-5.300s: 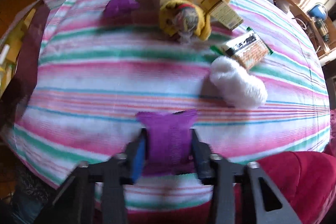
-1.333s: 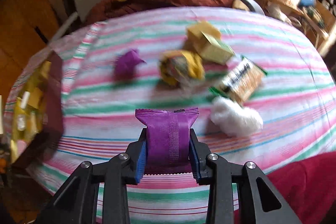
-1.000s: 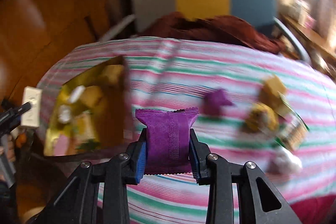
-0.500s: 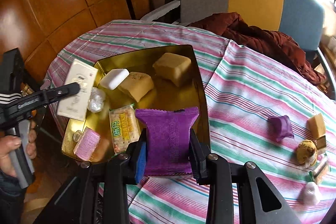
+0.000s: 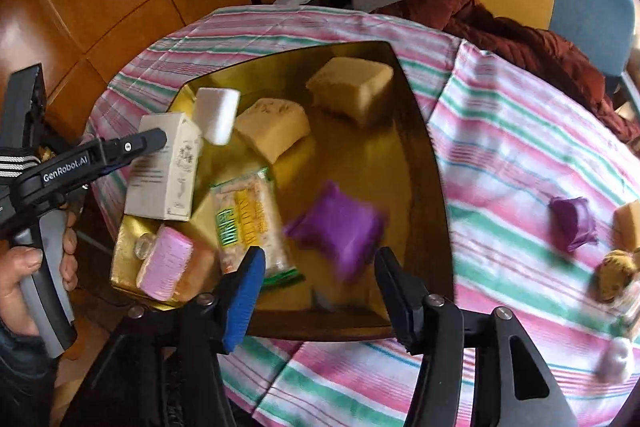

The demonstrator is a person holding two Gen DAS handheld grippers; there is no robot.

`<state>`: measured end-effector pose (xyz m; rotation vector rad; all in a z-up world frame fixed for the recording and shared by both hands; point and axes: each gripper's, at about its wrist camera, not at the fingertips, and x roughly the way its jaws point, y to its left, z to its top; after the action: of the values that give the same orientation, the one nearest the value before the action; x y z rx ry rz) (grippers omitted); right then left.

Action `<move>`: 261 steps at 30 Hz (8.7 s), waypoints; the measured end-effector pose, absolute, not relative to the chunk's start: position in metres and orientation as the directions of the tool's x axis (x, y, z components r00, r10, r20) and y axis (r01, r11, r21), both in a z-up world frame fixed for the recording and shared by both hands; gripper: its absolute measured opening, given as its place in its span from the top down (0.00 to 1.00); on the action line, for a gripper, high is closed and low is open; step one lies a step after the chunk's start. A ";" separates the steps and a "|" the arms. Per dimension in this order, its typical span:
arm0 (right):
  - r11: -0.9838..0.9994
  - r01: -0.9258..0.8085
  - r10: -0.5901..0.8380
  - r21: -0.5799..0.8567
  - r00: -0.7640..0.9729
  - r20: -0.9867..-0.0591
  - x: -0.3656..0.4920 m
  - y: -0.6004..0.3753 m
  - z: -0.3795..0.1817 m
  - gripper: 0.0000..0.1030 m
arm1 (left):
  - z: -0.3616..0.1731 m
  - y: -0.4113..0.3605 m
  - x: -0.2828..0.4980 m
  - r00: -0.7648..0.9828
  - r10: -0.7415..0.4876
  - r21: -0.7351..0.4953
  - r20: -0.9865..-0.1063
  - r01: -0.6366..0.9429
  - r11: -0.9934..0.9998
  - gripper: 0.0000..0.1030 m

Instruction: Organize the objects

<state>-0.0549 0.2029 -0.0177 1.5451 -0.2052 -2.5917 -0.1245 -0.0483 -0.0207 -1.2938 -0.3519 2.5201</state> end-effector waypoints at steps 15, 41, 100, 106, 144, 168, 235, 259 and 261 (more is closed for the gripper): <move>-0.992 -0.002 0.087 -0.129 -0.747 -0.659 -0.007 0.167 0.012 0.00 | -0.004 -0.026 -0.071 -0.635 0.298 -0.217 -0.713 -0.203 -0.955 0.39; -0.999 -0.052 0.045 -0.012 -0.707 -0.706 0.009 0.197 -0.004 0.00 | 0.009 0.019 -0.031 -0.704 0.250 -0.018 -0.665 -0.320 -0.947 0.33; -0.471 -0.788 0.380 0.397 -0.587 -0.715 0.175 0.546 -0.009 0.00 | -0.006 0.267 -0.027 -0.263 0.499 -0.155 -0.826 -0.745 -0.649 0.28; -0.497 -0.756 0.339 0.425 -0.620 -0.707 0.171 0.543 -0.011 0.00 | -0.019 0.315 -0.066 -0.166 0.502 -0.272 -0.849 -0.677 -0.684 0.29; -0.400 -0.771 0.248 0.496 -0.612 -0.751 0.171 0.561 -0.032 0.00 | -0.081 0.376 -0.087 -0.250 0.349 -0.077 -0.903 -0.705 -0.705 0.63; -0.506 -0.829 0.298 0.239 -0.428 -0.853 0.139 0.542 -0.038 0.18 | -0.088 0.324 -0.015 -0.312 0.484 -0.065 -0.818 -0.784 -0.617 0.62; -0.951 -0.050 -0.186 0.305 -0.694 -0.695 0.007 0.263 0.040 0.56 | -0.029 0.011 -0.049 -0.513 0.408 -0.266 -0.756 -0.329 -0.906 0.63; -0.997 -0.049 0.073 -0.054 -0.724 -0.686 0.005 0.183 -0.001 0.00 | -0.005 0.007 -0.037 -0.693 0.227 -0.064 -0.684 -0.253 -0.965 0.54; -0.993 -0.071 0.113 -0.090 -0.740 -0.663 0.009 0.181 0.001 0.00 | -0.002 0.008 -0.036 -0.710 0.213 -0.041 -0.671 -0.251 -0.967 0.54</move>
<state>0.0092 0.1808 0.0012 1.1585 0.0953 -3.0247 -0.0356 0.0076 -0.0021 -1.0475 0.0776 2.6926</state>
